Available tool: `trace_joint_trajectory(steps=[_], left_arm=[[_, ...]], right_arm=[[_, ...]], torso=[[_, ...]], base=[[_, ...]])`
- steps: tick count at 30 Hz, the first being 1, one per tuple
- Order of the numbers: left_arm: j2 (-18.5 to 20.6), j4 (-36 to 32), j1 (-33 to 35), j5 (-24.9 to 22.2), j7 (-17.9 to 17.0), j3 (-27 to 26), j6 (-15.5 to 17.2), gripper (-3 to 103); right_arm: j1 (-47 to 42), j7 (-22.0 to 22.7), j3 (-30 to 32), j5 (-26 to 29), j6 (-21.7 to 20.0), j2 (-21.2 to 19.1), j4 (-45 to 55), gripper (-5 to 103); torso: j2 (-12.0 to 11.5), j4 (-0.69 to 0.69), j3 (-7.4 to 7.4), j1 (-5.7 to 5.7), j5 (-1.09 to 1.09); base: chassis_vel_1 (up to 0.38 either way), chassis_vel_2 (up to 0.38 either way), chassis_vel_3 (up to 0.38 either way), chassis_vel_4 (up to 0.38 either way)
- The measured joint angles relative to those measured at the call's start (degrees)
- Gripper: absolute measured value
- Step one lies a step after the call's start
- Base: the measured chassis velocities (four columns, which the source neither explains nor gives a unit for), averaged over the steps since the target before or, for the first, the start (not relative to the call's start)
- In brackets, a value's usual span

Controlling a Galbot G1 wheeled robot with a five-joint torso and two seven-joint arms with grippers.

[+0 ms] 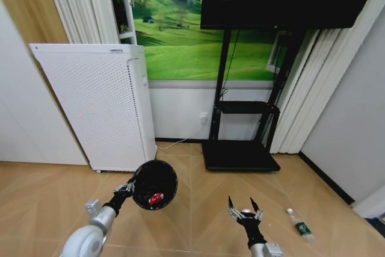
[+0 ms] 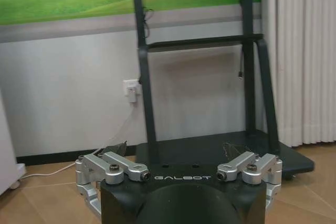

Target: Pick up the trash bin and place the garbage on the floor into it.

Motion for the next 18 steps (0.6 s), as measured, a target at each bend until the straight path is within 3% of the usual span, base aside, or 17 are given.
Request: trace_joint_trajectory(steps=[5, 12, 18], left_arm=[[-0.39, 0.92, -0.34, 1.79, -0.39, -0.58, -2.29, 7], [-0.66, 2.32, -0.61, 5.5, -0.02, -0.78, -5.2, 7], [-0.6, 3.85, -0.05, 7.92, 3.2, -1.23, -6.1, 7]], right_arm=[[0.0, 0.18, 0.51, -0.16, 0.85, 0.68, -1.01, 100], [-0.18, 0.18, 0.62, -0.33, 1.6, 1.27, -1.81, 100], [-0.41, -0.89, 0.43, -2.17, 2.7, 2.03, -2.78, 100]], torso=[[0.0, 0.02, 0.0, 0.01, -0.03], [0.0, 0.0, 0.0, 0.01, -0.02], [0.0, 0.03, 0.0, 0.01, -0.04]], base=[[-0.206, -0.233, 0.255, 0.192], [0.016, 0.003, -0.016, -0.016], [0.044, 0.04, -0.046, -0.036]])
